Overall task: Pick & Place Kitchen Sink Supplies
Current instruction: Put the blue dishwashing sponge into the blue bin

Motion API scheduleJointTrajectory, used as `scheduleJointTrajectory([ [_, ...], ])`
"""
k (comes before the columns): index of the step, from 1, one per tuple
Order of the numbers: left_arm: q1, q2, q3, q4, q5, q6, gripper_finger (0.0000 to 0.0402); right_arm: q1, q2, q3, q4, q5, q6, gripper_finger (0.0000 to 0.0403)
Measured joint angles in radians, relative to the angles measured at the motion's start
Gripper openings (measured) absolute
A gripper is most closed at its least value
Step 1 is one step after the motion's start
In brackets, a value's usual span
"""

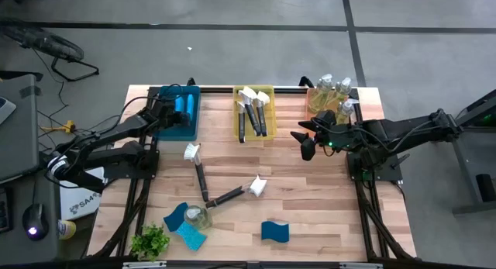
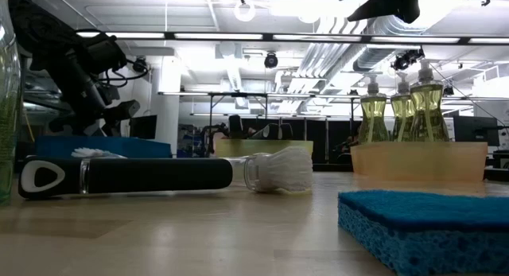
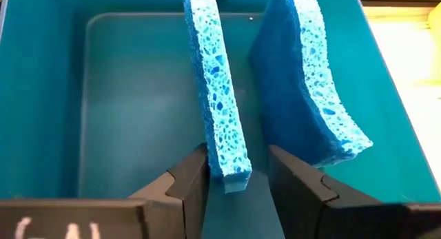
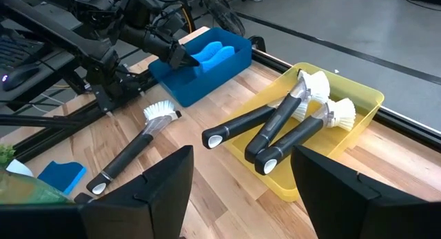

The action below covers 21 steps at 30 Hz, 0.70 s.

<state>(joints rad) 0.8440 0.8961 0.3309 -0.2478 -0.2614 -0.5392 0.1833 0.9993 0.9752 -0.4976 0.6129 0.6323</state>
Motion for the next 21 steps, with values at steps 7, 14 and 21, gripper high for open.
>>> scheduleJointTrajectory([
  [7,0.000,0.000,0.001,0.011,0.024,-0.002,0.0141,0.000,0.000,0.000,0.000,0.000,0.000,0.0238],
  [14,0.000,0.000,0.003,0.012,0.024,-0.014,0.0141,0.000,0.000,0.000,0.000,0.000,0.000,0.0238],
  [21,0.000,0.000,0.038,0.011,0.025,0.007,0.0141,0.000,0.000,0.000,0.000,0.000,0.000,0.0238],
])
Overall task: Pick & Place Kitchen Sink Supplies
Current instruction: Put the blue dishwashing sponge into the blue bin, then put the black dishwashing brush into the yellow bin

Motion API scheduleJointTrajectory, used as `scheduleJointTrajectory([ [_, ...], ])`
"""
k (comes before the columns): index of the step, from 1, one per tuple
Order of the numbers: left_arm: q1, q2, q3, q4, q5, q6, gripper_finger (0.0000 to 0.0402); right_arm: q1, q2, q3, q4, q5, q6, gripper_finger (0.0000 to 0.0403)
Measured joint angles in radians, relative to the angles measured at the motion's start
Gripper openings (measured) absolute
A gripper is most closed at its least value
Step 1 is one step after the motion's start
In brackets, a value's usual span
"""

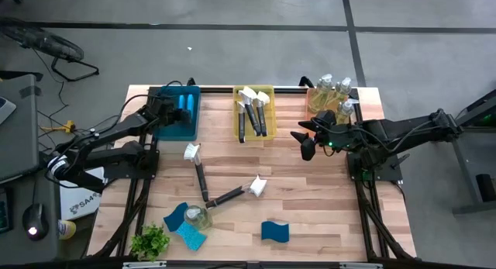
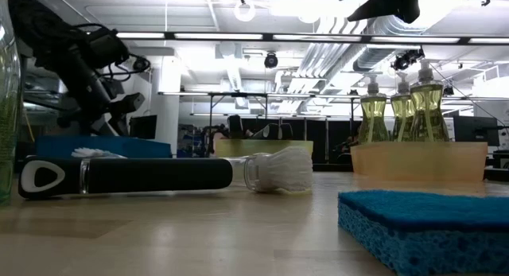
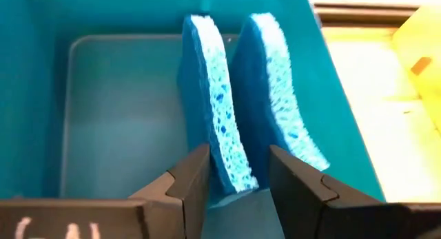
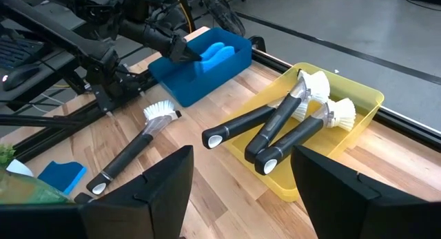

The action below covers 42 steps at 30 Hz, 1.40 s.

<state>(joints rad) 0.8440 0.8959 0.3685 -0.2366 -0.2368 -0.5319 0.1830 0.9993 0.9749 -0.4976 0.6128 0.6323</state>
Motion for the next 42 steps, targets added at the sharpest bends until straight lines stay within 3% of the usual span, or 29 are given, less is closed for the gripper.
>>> scheduleJointTrajectory([
  [7,0.000,0.000,0.013,-0.023,-0.015,0.006,0.0153,0.000,0.000,0.000,0.000,-0.015,0.000,0.0238],
  [16,0.000,-0.005,0.013,-0.027,-0.002,0.000,0.0270,0.000,0.000,0.000,0.000,-0.016,0.000,0.0238],
  [21,0.000,-0.006,0.013,-0.024,0.013,-0.008,0.0308,0.000,0.000,0.000,0.000,-0.018,0.000,0.0238],
  [36,0.000,-0.119,0.016,-0.034,0.009,-0.023,0.0311,0.000,0.000,0.000,0.000,-0.018,0.000,0.0238],
  [42,0.000,-0.135,0.146,-0.118,0.007,0.018,0.0312,0.000,0.000,0.000,0.000,-0.018,0.000,0.0238],
])
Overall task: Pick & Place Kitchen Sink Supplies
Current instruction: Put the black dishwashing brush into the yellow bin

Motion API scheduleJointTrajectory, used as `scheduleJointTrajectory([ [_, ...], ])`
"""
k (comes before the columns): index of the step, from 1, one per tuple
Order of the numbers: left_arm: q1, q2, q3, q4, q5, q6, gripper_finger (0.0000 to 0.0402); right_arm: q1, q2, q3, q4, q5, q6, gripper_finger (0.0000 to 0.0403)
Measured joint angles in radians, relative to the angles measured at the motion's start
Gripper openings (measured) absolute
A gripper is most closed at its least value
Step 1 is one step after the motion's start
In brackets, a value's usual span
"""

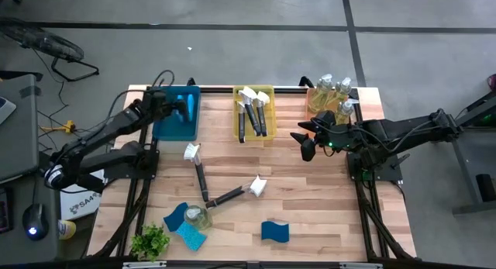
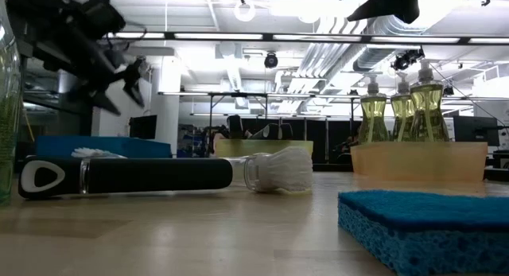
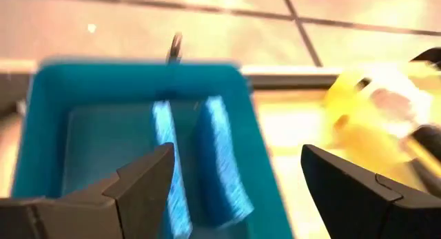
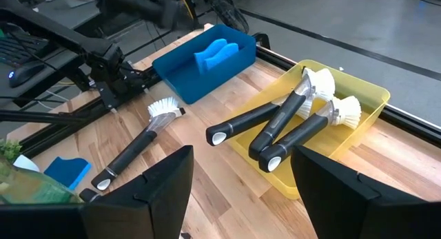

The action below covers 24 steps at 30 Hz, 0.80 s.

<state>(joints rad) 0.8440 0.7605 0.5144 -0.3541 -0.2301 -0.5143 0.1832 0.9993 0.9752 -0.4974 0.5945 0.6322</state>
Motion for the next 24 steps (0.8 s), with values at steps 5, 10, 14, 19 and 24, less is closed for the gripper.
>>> scheduleJointTrajectory([
  [5,0.000,0.000,0.186,-0.067,0.031,0.071,0.0312,0.000,0.000,0.000,0.000,0.000,-0.001,0.0238],
  [10,0.000,0.000,0.347,-0.121,0.135,0.100,0.0312,0.000,0.000,0.000,0.000,0.000,-0.003,0.0238],
  [14,0.000,0.000,0.426,-0.127,0.256,0.083,0.0312,0.000,0.000,0.000,0.000,0.000,-0.002,0.0238],
  [19,-0.027,0.000,0.474,-0.110,0.372,0.015,0.0311,0.000,0.000,0.000,0.001,0.000,0.027,0.0238],
  [24,-0.142,-0.003,0.479,-0.113,0.363,-0.002,0.0311,0.000,0.000,0.000,0.001,-0.023,0.018,0.0238],
])
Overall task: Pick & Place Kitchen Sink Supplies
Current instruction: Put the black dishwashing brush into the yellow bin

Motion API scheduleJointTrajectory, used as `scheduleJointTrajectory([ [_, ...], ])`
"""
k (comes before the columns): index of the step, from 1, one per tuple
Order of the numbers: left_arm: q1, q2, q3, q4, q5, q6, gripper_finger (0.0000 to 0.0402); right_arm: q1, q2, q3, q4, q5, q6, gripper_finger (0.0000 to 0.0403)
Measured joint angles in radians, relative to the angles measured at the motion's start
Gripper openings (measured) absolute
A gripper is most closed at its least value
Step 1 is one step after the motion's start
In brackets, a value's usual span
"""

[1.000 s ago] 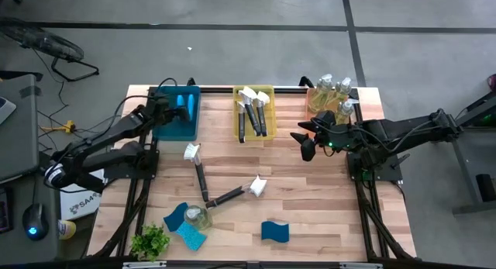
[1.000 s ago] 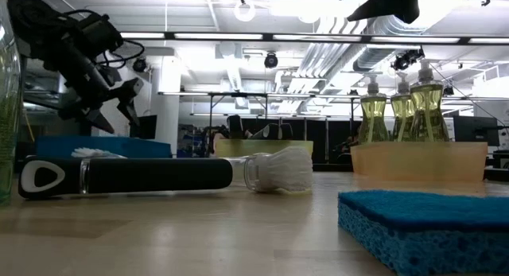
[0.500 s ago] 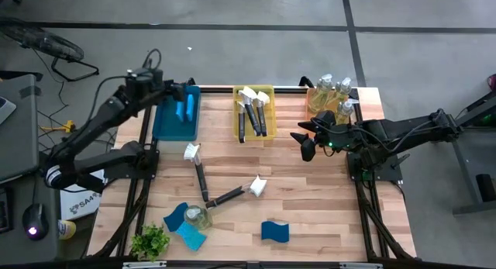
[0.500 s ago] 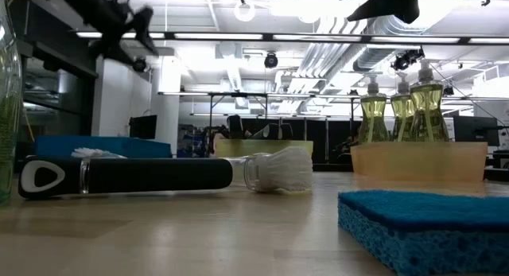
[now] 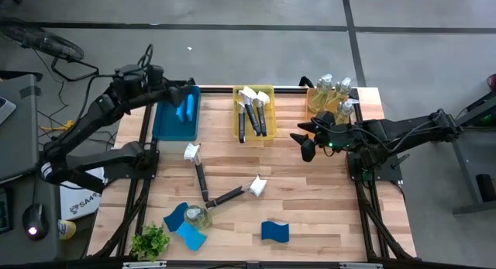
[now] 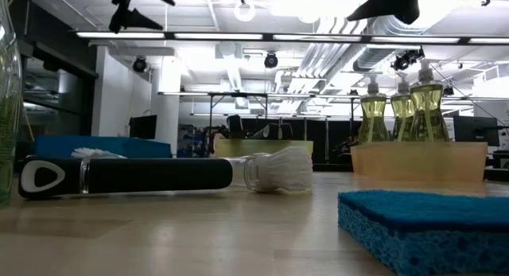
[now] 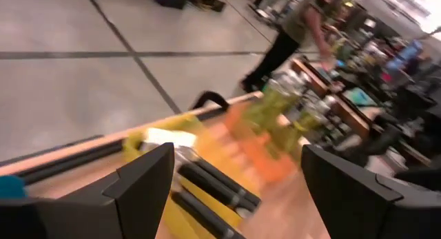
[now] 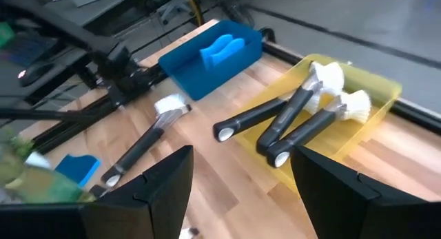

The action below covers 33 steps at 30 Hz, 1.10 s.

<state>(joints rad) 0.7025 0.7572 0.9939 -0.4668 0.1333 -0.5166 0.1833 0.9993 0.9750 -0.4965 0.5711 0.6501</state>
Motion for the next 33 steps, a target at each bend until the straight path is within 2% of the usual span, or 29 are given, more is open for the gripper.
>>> scheduleJointTrajectory([
  [3,-0.083,-0.002,0.001,0.001,-0.028,-0.012,0.0311,0.000,0.003,0.000,0.002,-0.076,-0.031,0.0238],
  [7,-0.202,-0.001,0.001,0.001,-0.110,-0.029,0.0311,0.001,0.046,0.000,0.041,-0.244,-0.072,0.0238],
  [11,-0.299,-0.010,0.001,0.001,-0.206,-0.039,0.0311,0.004,0.136,0.000,0.148,-0.396,-0.097,0.0238],
  [14,-0.363,-0.016,0.001,0.002,-0.254,-0.053,0.0311,0.015,0.223,0.000,0.257,-0.466,-0.141,0.0238],
  [22,-0.522,-0.027,0.001,0.050,-0.336,-0.094,0.0311,0.019,0.395,0.002,0.434,-0.517,-0.174,0.0238],
  [24,-0.556,-0.028,0.001,0.069,-0.364,-0.095,0.0311,0.019,0.432,0.036,0.430,-0.518,-0.221,0.0238],
  [29,-0.627,-0.028,0.001,0.098,-0.435,-0.102,0.0311,0.020,0.545,0.220,0.352,-0.474,-0.386,0.0238],
  [33,-0.667,-0.029,0.001,0.121,-0.465,-0.108,0.0311,0.012,0.658,0.397,0.208,-0.448,-0.508,0.0238],
])
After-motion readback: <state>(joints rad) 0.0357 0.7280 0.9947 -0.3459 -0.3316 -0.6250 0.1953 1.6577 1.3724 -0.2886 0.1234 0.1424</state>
